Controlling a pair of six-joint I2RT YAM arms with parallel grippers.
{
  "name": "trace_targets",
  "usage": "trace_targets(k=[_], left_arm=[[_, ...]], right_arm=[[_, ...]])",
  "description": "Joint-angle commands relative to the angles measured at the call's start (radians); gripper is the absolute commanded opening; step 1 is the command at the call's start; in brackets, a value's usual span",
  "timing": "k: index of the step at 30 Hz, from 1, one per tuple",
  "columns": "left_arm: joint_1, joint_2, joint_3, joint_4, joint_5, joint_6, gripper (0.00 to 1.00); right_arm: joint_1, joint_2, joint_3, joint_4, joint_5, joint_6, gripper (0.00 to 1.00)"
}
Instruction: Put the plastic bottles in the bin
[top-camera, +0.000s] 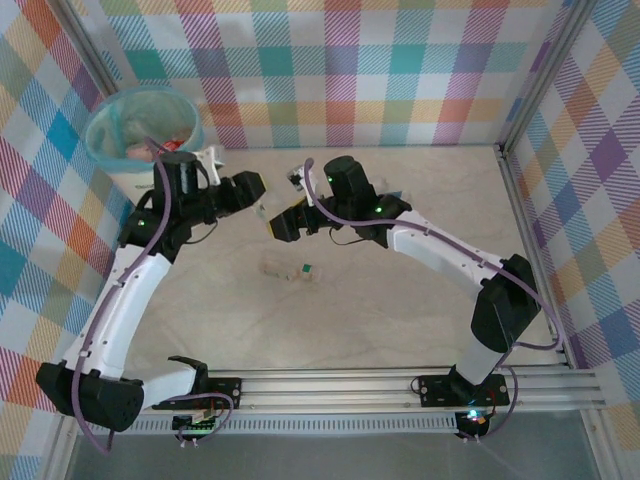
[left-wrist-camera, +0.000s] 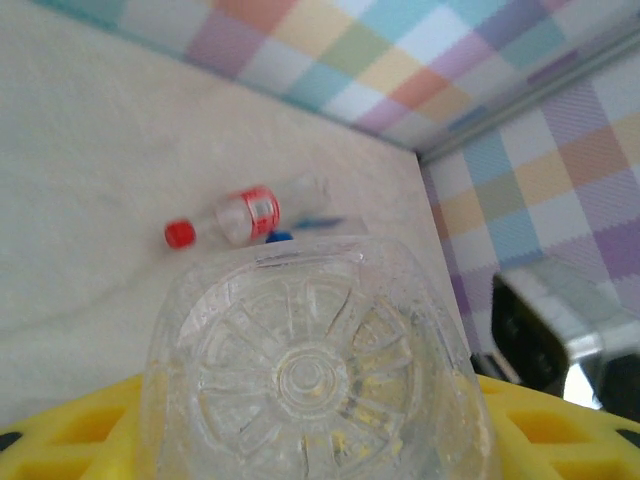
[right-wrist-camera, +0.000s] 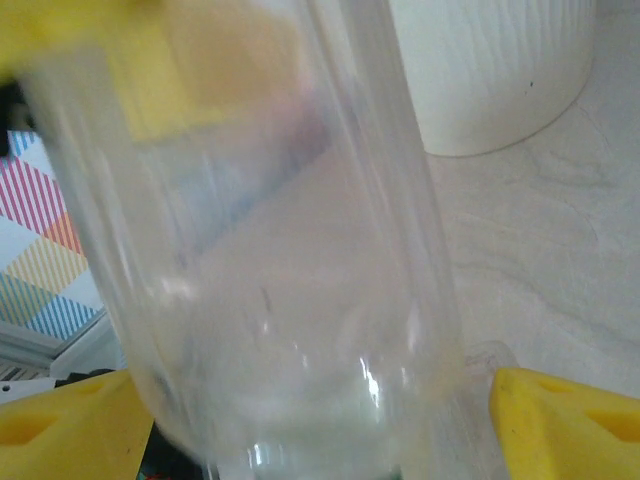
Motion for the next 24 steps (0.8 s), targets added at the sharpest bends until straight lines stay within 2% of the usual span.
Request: trace_targets(k=[1, 7, 12, 16, 24], left_arm=[[0.021, 0.001, 0.157, -0.081, -0.165, 0.091, 0.56], [0.099, 0.14, 0.487, -0.229, -0.358, 0.23, 0.56], [0.131, 0.227, 0.65, -0.244, -0.468, 0.304, 0.56], [0.199, 0.32, 0.774, -0.252, -0.504, 0.315, 0.56], [0.285, 0.438, 0.848, -0.169, -0.571, 0.316, 0.56]], right_arm=[[0.006, -0.044, 0.068, -0.032, 0.015, 0.014, 0.89], [0.006, -0.043, 0.096, -0.043, 0.012, 0.033, 0.9], [0.008, -0.031, 0.102, -0.059, -0.011, 0.064, 0.89], [0.011, -0.021, 0.115, -0.076, -0.019, 0.071, 0.87], [0.022, -0.015, 0.113, -0.101, -0.025, 0.071, 0.84]])
